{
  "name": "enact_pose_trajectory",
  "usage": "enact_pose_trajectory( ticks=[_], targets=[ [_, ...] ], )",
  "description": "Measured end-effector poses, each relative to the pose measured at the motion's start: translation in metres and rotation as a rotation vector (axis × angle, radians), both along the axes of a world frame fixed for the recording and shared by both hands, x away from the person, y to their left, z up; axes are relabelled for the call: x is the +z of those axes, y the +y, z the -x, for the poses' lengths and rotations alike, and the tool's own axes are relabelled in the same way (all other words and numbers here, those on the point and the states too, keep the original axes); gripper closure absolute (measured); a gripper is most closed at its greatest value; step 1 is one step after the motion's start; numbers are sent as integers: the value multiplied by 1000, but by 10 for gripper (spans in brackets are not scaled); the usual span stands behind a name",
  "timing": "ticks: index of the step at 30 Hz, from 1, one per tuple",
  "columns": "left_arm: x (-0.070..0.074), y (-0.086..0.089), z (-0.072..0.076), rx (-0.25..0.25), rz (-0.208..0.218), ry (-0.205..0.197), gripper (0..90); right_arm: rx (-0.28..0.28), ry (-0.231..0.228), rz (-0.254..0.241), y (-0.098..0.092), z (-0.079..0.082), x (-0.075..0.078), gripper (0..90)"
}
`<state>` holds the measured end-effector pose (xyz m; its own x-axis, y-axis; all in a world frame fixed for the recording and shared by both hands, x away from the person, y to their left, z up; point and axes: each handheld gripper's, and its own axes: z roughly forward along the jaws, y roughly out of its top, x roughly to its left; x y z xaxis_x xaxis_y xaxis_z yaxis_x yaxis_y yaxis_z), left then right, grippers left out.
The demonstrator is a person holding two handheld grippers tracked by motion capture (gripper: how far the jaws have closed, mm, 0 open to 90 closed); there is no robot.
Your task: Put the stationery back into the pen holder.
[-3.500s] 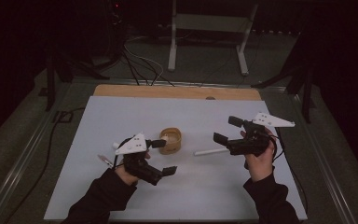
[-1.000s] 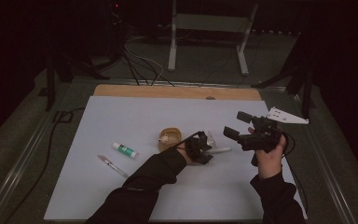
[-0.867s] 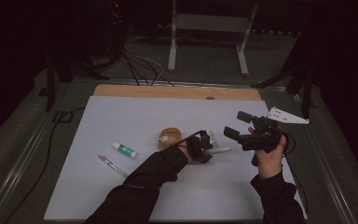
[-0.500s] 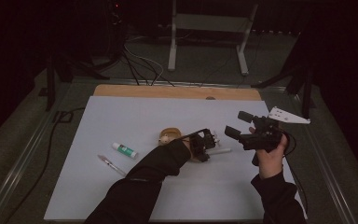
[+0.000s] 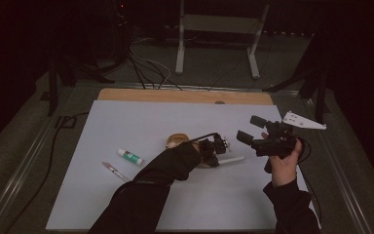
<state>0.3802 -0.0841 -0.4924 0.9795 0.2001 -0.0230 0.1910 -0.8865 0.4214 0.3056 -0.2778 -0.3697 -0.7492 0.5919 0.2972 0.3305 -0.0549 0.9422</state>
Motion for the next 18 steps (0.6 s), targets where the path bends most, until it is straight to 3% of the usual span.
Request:
enact_pose_trajectory(
  ticks=[4,8,13,18],
  targets=[
    [9,7,4,22,80,37,801,-4,1,-4,-1,0,1,0],
    [15,11,9,41,115,43,801,-3,0,-6,-1,1,2,0],
    [22,20,14,91,203,77,800,-2,-6,-4,0,3,4,0],
    [29,30,19,131,262,100,800,-5,-5,-7,-2,4,4,0]
  ],
)
